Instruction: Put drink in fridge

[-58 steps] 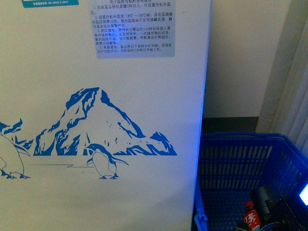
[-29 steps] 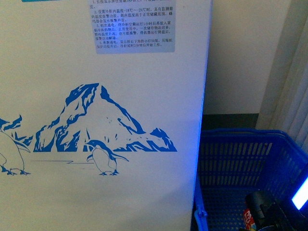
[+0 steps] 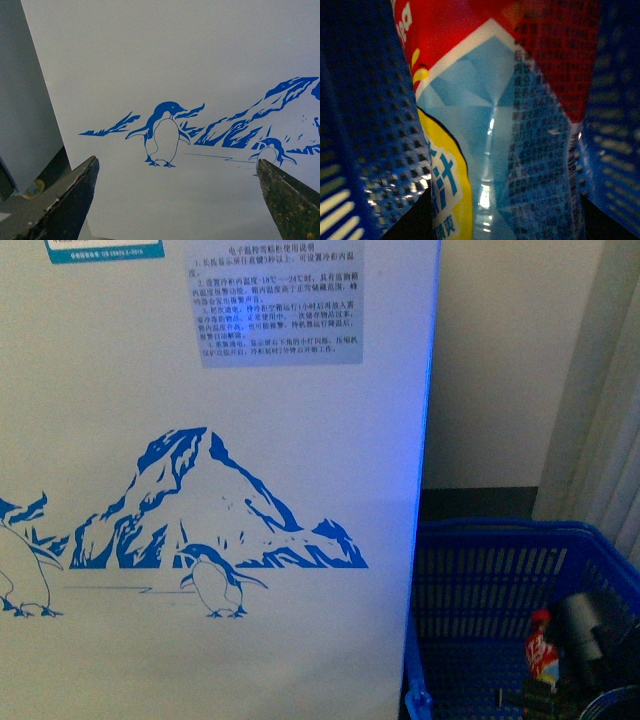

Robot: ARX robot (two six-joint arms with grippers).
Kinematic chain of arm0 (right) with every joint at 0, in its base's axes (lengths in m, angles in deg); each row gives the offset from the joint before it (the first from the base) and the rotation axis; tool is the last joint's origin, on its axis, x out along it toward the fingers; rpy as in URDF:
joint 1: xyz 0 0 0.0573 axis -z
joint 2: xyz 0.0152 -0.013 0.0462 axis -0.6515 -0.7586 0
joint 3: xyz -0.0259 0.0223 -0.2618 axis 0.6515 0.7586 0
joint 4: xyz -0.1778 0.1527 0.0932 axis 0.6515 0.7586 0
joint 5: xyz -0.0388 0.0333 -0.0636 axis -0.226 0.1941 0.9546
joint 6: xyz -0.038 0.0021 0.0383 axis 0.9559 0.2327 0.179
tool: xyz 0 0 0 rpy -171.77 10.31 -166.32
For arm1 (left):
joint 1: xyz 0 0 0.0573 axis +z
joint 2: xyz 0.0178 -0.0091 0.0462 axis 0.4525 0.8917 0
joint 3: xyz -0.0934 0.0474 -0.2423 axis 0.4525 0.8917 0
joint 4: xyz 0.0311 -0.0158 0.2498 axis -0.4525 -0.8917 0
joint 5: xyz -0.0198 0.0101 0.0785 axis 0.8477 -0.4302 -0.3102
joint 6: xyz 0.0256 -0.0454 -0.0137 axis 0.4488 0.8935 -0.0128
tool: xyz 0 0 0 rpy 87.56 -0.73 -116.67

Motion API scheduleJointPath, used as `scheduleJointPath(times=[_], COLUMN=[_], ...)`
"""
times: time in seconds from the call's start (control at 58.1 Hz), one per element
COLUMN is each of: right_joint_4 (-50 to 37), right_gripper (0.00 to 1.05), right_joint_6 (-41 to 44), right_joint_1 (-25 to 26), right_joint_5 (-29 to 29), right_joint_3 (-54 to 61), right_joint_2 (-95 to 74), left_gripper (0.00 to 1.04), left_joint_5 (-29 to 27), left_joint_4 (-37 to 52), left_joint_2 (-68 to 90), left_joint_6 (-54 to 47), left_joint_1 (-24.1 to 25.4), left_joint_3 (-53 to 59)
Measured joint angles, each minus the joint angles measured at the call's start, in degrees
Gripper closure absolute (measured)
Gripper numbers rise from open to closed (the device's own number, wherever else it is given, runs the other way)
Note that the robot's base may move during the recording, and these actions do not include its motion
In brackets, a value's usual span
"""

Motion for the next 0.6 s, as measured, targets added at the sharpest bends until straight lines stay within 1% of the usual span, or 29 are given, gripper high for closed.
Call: scheduleJointPath(times=[0.086,0.276,0.448,0.517,0.603], right_joint_4=[-2.45,-2.91,-0.96,1.31,3.10], right_gripper=[0.62,0.63,0.63,0.63,0.63], right_joint_6=[2.86,6.97,9.03,8.79,8.85], right_joint_1=[0.35,1.09,1.18,1.20,1.14], right_joint_5=[-0.07,-1.44,-1.90,-2.71,-2.29], right_joint_3=[4.48,12.52,18.10,19.93,22.25], right_joint_2=[8.46,29.27,47.15,55.06,64.26], left_gripper=[0.08,0.08,0.08,0.08,0.08], left_joint_5=[0.00,0.00,0.00,0.00,0.00], left_joint_4=[0.00,0.00,0.00,0.00,0.00], left_joint_2=[0.00,0.00,0.00,0.00,0.00], left_joint_6=[0.00,0.00,0.00,0.02,0.00], left_joint_1=[0.00,0.00,0.00,0.00,0.00], left_joint_3=[0.00,0.00,0.00,0.00,0.00])
